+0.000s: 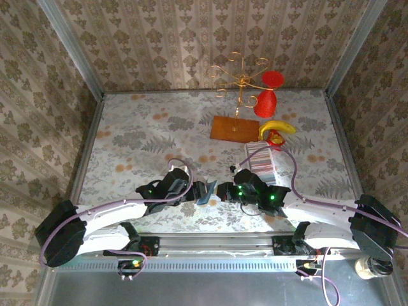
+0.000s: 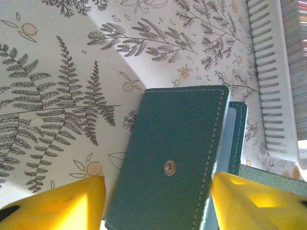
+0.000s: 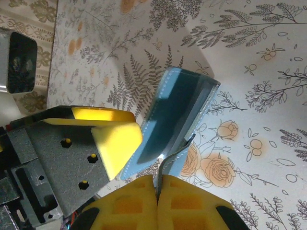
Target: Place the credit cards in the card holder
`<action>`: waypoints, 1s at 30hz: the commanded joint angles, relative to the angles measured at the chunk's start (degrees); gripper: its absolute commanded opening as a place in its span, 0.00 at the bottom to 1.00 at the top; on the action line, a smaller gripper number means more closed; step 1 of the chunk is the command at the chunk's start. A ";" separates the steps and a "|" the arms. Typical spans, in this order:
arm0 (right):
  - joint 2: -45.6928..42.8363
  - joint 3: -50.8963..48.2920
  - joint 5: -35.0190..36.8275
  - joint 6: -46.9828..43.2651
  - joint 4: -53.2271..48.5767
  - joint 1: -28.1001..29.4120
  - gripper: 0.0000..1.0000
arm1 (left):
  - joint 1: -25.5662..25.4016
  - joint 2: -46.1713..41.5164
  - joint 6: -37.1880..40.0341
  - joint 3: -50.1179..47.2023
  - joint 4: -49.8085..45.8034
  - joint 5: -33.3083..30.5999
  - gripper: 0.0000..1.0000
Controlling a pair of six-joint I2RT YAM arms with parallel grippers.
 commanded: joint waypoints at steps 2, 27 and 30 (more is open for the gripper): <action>-1.13 2.07 4.39 -1.47 -6.36 0.26 0.00 | 2.00 -0.64 -1.00 -1.37 0.12 0.10 0.44; 8.28 8.43 6.54 -6.07 -24.96 -8.62 0.04 | 0.95 -2.32 -4.59 -8.74 2.81 -0.13 0.08; 6.82 10.08 7.96 -6.71 -27.96 -7.45 0.18 | 0.67 -2.52 -4.70 -8.99 3.37 0.01 0.07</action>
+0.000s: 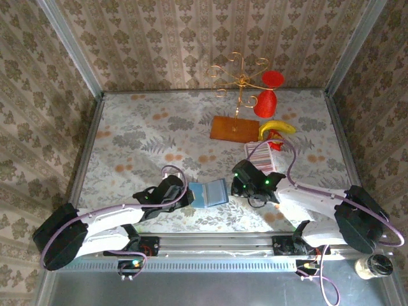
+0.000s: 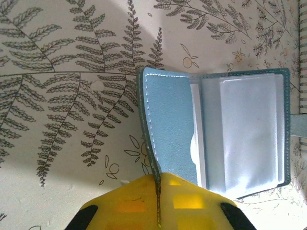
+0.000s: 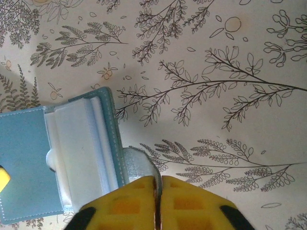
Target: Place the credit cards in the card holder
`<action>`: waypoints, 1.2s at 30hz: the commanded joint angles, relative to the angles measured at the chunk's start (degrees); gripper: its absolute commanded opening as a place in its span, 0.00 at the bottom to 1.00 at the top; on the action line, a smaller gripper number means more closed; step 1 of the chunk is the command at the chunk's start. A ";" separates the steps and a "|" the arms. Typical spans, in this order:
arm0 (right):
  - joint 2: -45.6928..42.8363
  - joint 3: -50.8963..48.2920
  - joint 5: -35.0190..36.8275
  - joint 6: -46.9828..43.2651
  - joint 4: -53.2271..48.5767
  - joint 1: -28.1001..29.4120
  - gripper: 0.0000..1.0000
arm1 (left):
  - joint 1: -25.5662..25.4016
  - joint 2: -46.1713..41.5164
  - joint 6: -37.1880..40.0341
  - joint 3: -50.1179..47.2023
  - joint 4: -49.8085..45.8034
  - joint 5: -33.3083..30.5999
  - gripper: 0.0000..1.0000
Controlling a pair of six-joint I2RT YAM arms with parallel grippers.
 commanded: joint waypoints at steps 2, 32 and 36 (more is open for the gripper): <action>-2.47 3.59 3.59 -1.75 -8.53 1.60 0.25 | -0.62 -0.84 -0.97 -1.23 -0.06 -0.48 0.07; 14.32 14.24 2.54 4.92 -8.92 14.61 0.36 | -1.65 -3.41 0.26 -3.45 1.48 0.15 0.04; 15.46 13.61 2.16 5.11 -7.53 14.36 0.36 | -1.70 -3.39 0.22 -3.54 1.59 0.08 0.02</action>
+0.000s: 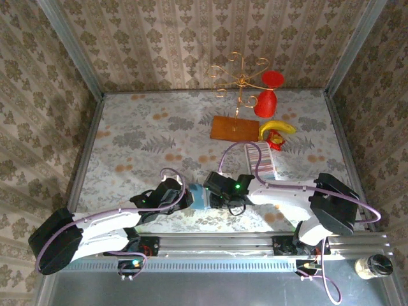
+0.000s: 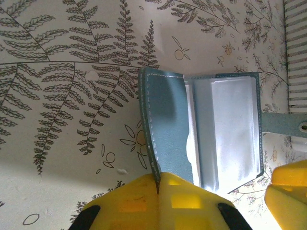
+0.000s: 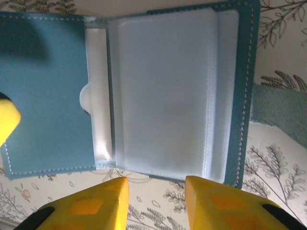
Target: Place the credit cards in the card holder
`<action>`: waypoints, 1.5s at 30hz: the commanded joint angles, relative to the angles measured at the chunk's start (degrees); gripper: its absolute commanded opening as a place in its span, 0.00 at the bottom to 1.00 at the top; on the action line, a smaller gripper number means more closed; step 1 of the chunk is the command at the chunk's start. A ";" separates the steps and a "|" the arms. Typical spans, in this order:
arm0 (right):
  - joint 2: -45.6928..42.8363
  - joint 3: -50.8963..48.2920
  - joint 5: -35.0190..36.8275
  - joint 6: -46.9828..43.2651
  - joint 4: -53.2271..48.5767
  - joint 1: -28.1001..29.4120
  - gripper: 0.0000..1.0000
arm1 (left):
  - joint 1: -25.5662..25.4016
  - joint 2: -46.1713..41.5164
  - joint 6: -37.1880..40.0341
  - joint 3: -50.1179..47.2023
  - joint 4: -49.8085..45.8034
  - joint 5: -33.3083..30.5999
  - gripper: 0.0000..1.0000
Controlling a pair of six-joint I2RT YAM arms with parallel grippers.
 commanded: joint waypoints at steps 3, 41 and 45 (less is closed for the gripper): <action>2.17 -0.64 -0.41 1.54 2.73 -0.58 0.36 | -0.67 0.09 0.13 -1.14 0.50 0.09 0.02; 2.43 -7.27 -5.84 9.47 24.99 -0.77 0.46 | -2.61 3.94 -2.14 -3.77 4.06 -1.41 0.00; 1.05 -8.96 -6.55 10.66 29.21 -0.77 0.46 | -2.86 4.28 -2.29 -3.86 4.27 -1.58 0.00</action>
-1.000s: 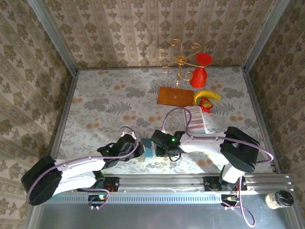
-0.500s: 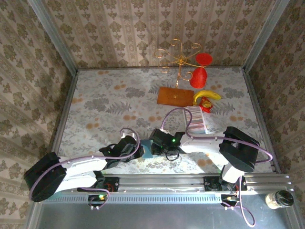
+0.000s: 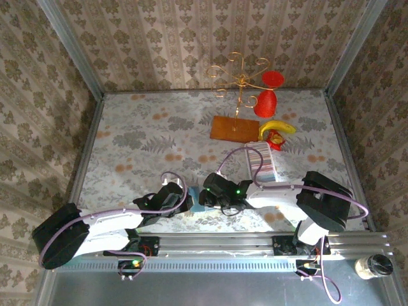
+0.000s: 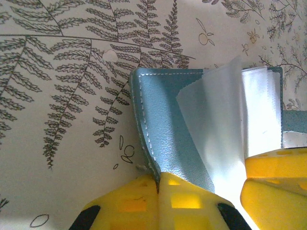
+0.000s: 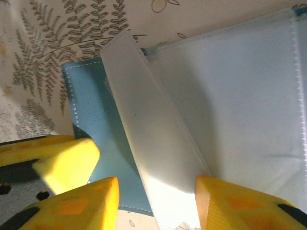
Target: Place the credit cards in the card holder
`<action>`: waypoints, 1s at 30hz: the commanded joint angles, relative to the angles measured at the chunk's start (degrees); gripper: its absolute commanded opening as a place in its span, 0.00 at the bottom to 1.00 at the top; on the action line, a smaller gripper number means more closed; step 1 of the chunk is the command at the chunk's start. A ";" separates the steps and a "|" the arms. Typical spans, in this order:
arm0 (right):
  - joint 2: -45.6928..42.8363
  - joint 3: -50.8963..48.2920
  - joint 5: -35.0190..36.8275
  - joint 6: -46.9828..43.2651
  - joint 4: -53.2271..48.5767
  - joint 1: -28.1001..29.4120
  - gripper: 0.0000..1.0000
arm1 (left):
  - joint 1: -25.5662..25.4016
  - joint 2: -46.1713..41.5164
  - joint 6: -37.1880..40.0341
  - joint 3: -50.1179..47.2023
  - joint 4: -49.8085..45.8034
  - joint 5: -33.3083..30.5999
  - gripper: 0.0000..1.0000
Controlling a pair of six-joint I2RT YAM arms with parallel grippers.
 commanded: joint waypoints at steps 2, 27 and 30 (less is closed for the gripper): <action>-1.90 -1.49 -1.36 2.46 5.97 -0.07 0.46 | -0.79 1.14 -0.85 -1.08 -0.34 0.29 0.00; -7.39 -7.97 0.48 8.33 18.11 0.11 0.45 | -0.88 2.69 -0.79 -1.70 1.73 -0.45 0.00; -9.34 -9.28 2.03 8.60 16.80 -0.06 0.44 | -0.88 3.41 -0.87 -1.61 1.98 -0.30 0.00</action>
